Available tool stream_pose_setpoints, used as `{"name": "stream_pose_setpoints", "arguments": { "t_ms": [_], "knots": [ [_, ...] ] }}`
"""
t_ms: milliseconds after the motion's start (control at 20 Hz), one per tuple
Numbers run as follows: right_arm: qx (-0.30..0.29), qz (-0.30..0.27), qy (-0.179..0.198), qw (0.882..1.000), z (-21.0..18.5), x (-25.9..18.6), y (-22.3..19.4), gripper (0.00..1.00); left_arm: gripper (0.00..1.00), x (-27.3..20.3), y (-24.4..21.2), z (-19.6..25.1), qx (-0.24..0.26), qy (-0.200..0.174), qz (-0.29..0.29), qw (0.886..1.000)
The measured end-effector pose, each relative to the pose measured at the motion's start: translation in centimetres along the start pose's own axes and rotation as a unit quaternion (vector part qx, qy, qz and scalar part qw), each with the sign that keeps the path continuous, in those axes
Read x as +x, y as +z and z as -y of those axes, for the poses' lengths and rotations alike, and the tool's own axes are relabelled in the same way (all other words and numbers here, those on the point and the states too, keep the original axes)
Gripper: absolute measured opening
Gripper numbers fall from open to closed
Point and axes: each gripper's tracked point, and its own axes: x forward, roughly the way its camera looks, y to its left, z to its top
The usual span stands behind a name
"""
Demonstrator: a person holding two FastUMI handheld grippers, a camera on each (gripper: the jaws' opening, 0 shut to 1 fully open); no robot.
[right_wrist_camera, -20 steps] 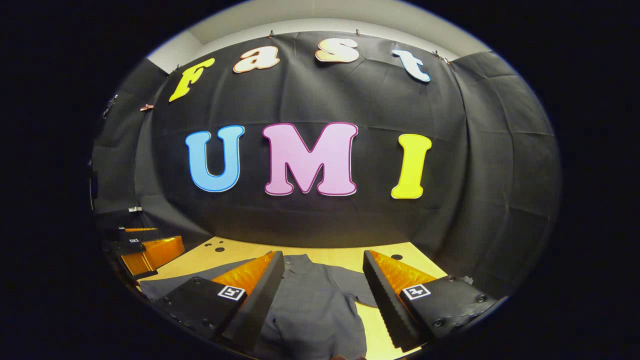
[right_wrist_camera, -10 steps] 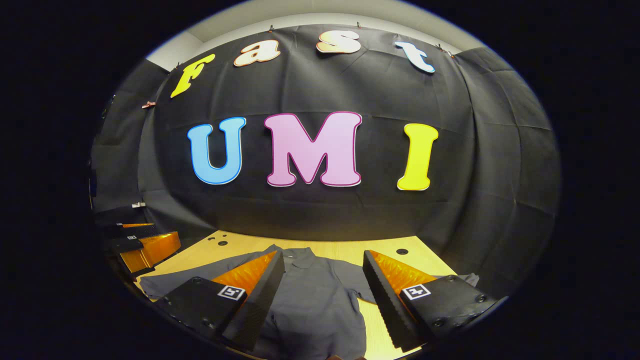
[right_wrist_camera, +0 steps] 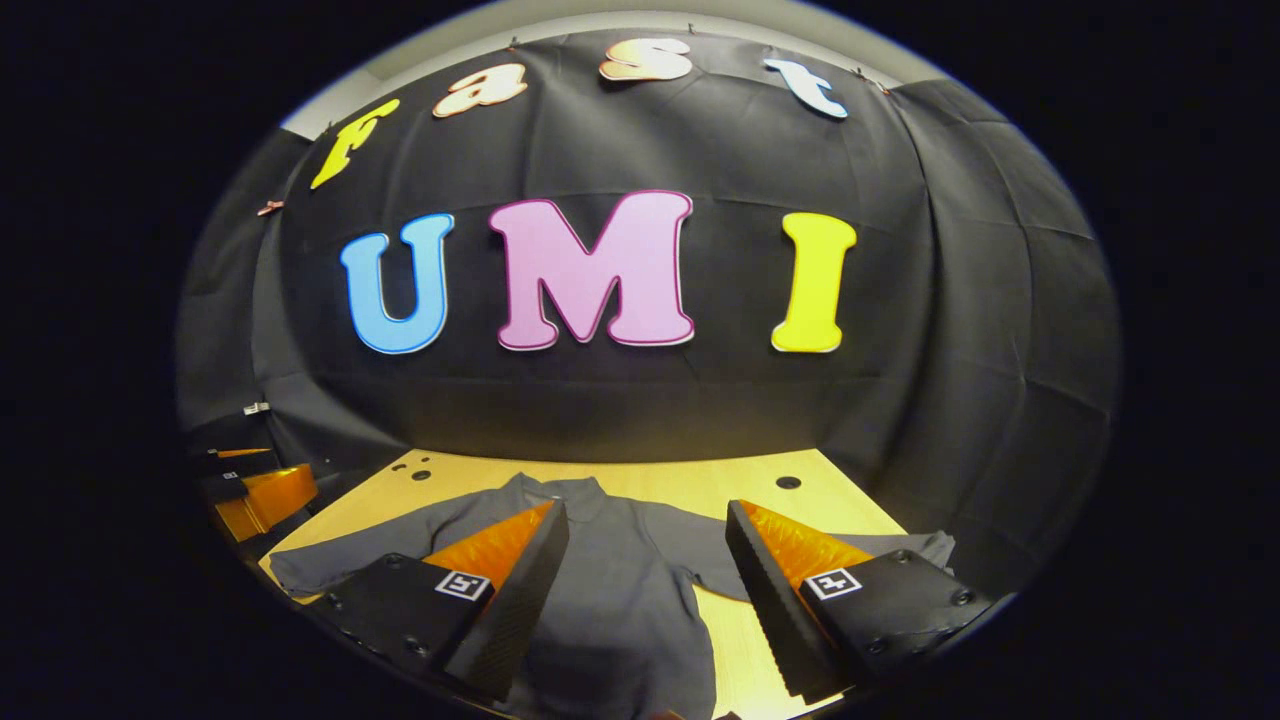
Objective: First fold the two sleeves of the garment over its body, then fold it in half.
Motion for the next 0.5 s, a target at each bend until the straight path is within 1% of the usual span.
{"name": "stream_pose_setpoints", "arguments": {
  "t_ms": [150,300,400,500],
  "knots": [
    [0.011,-0.025,-0.027,0.999,2.9,1.2,-1.7,0.98,0.95,0.2,-0.3,0.0,-0.009,0.008,-0.004,1.000],
    [0.035,-0.042,-0.070,0.996,6.7,2.5,-3.0,0.98,0.95,0.5,-0.9,-0.6,-0.011,0.025,-0.012,1.000],
    [0.052,-0.056,-0.097,0.992,9.2,3.4,-4.1,0.98,0.95,0.7,-1.4,-1.0,-0.010,0.036,-0.021,0.999],
    [0.070,-0.068,-0.136,0.986,12.8,4.2,-5.3,0.97,0.95,0.8,-1.9,-1.3,-0.006,0.045,-0.030,0.999]
  ]
}}
